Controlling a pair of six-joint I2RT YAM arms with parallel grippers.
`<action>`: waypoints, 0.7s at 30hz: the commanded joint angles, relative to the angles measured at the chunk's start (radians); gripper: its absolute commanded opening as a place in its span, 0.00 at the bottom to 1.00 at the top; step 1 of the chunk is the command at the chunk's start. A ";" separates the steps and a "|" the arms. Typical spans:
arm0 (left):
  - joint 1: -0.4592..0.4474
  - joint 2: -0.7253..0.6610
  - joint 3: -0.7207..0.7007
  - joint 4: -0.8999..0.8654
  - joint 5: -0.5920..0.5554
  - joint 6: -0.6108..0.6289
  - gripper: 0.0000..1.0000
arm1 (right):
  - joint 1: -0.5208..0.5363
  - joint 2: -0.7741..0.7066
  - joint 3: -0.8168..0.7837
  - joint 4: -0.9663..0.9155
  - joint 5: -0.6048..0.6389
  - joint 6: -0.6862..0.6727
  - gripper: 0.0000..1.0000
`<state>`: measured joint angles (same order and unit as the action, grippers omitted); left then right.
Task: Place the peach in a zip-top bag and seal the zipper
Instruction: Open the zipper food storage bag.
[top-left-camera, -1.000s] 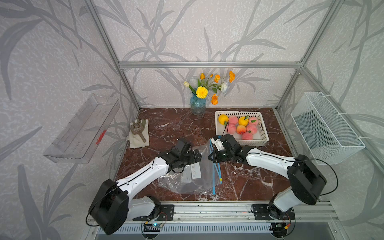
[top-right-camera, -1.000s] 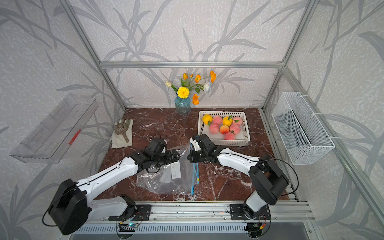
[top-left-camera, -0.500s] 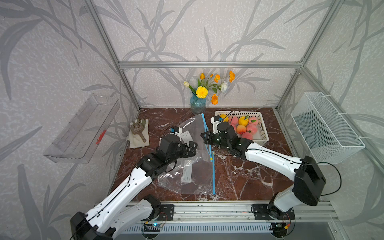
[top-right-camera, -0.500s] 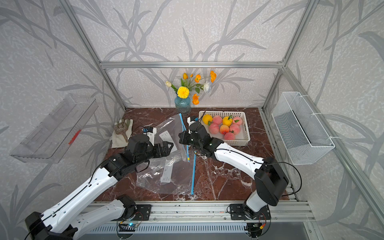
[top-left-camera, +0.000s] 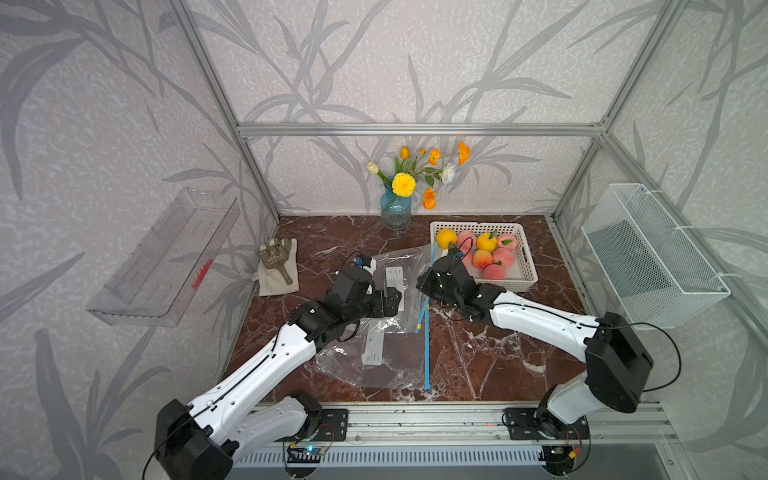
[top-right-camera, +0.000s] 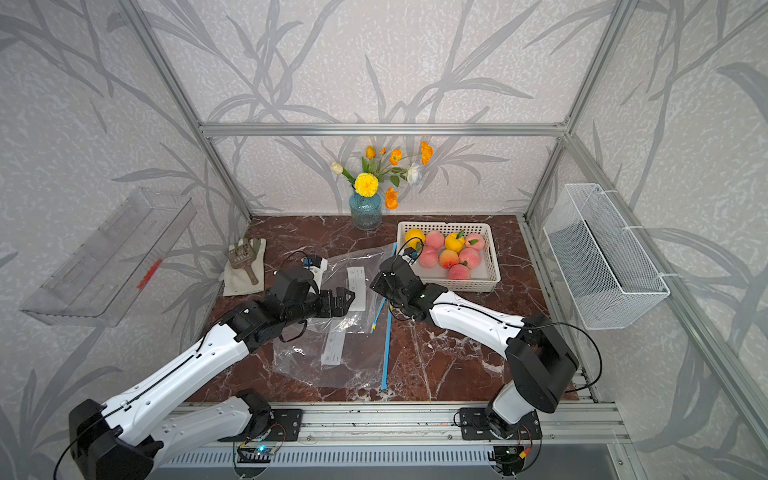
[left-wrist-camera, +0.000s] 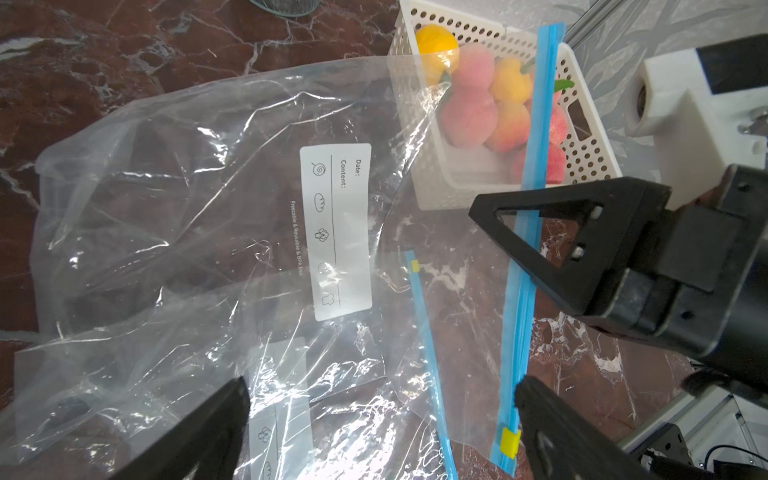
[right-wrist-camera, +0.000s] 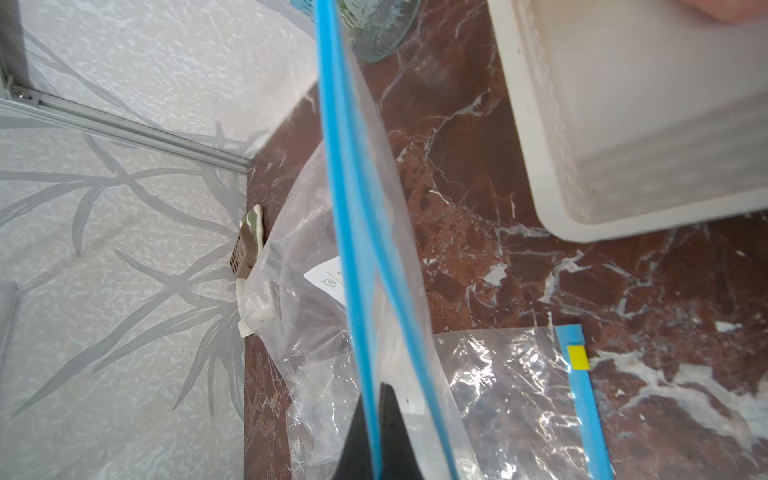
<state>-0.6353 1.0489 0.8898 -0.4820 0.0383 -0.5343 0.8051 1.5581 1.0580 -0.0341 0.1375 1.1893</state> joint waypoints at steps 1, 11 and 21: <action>-0.032 -0.007 -0.036 0.002 -0.037 -0.010 0.99 | 0.005 -0.029 0.016 -0.083 -0.028 0.095 0.00; -0.154 0.000 -0.088 0.036 -0.100 -0.102 0.99 | 0.036 0.013 0.045 -0.130 -0.139 0.125 0.02; -0.221 0.051 -0.086 0.085 -0.157 -0.061 0.94 | 0.055 0.033 0.040 -0.142 -0.146 0.157 0.03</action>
<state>-0.8474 1.1015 0.8093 -0.4301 -0.0715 -0.6174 0.8539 1.5829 1.0740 -0.1543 -0.0021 1.3243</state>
